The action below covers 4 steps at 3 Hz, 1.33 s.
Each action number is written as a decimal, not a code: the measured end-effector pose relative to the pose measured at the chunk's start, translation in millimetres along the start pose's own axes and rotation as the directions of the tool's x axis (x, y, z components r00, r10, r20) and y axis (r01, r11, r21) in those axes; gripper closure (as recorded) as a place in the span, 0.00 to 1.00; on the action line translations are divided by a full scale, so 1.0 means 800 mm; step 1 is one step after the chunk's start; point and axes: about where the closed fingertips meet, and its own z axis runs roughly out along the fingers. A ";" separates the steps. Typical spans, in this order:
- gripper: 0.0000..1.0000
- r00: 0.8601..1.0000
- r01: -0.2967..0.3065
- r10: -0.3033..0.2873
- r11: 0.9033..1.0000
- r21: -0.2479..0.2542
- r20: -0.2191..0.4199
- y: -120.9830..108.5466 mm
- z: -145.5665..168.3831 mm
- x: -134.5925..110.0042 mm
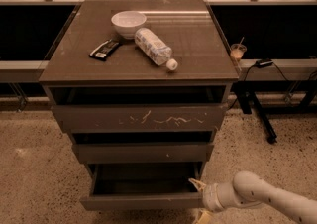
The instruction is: Close bottom drawer
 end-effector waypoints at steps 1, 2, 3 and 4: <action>0.19 0.998 -0.015 0.017 0.999 -0.031 0.056 -0.009 0.065 0.052; 0.42 0.990 -0.034 0.044 0.997 -0.075 0.137 0.005 0.124 0.083; 0.65 0.965 -0.002 0.020 0.998 -0.069 0.263 0.011 0.137 0.077; 0.71 0.960 0.032 -0.006 0.995 -0.091 0.280 0.022 0.147 0.070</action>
Offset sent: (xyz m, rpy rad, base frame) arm -0.0118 0.0412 -0.1796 0.2552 0.1016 0.0363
